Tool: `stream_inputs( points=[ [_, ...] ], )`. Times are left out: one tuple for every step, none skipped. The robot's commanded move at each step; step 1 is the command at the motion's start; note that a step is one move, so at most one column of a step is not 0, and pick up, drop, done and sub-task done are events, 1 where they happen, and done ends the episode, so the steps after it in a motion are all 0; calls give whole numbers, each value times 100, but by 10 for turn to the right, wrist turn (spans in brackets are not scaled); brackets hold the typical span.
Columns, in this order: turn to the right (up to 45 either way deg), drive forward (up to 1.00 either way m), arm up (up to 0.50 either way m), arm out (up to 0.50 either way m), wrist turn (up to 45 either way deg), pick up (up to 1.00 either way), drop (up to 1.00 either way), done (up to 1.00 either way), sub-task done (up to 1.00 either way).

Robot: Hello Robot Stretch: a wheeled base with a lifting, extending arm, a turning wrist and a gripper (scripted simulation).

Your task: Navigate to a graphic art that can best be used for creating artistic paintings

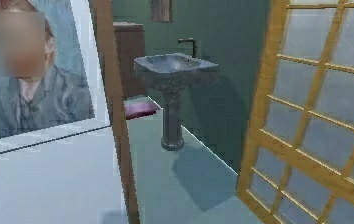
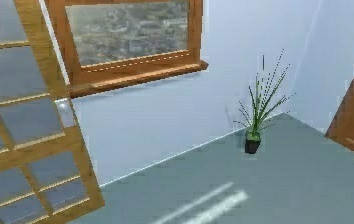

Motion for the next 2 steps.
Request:
stream_inputs(
  points=[
    [-330, 0, 0, 0, 0, 0, 0, 0, 0],
    [0, 0, 0, 0, 0, 0, 0, 100, 0]
  ],
)
